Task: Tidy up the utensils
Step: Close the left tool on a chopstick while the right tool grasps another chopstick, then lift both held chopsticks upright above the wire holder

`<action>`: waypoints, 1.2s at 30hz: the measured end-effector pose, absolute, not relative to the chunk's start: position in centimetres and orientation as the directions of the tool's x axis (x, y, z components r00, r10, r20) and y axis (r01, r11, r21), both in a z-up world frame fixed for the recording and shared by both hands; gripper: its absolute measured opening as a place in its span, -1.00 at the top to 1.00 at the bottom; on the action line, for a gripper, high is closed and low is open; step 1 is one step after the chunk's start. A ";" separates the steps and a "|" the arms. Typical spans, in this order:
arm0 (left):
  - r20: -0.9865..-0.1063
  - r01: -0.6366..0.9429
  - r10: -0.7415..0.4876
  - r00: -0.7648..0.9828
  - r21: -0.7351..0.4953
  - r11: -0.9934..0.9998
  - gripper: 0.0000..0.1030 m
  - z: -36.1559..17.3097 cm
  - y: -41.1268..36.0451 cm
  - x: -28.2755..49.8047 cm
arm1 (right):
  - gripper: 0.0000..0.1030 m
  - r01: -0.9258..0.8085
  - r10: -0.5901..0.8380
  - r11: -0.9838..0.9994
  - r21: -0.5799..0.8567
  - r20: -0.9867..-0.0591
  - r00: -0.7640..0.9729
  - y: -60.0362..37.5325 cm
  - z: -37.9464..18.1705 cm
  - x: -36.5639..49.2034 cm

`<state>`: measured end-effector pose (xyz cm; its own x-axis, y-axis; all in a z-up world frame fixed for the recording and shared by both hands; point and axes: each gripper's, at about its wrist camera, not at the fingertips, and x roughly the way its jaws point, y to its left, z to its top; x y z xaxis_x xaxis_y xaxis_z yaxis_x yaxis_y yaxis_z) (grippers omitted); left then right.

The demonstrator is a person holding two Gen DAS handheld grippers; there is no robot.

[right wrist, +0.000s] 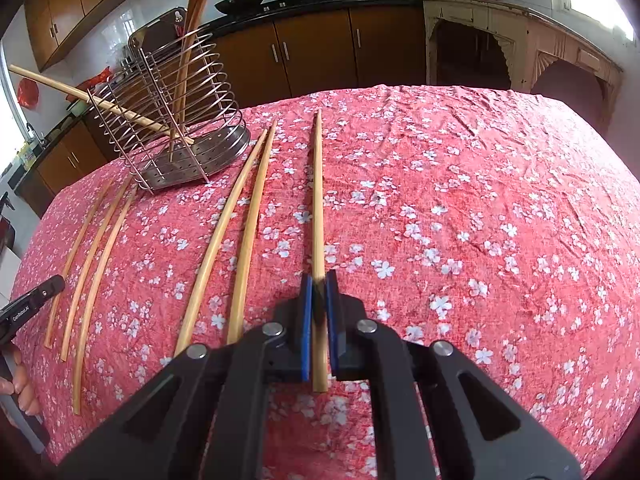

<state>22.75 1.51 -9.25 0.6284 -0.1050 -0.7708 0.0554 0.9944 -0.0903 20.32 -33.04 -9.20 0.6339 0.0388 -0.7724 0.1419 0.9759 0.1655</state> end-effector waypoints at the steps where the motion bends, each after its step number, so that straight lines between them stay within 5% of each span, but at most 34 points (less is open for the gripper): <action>1: -0.771 0.055 -0.102 0.628 -0.087 0.995 0.85 -9.3 1.5 22.8 | 0.84 0.142 0.038 0.976 0.164 -0.773 0.634 -33.1 -9.2 20.3; 36: -0.778 0.072 -0.032 0.627 0.017 0.997 0.86 -8.9 -0.3 20.3 | 0.85 0.121 0.000 0.988 0.096 -0.781 0.624 -32.2 -9.0 18.6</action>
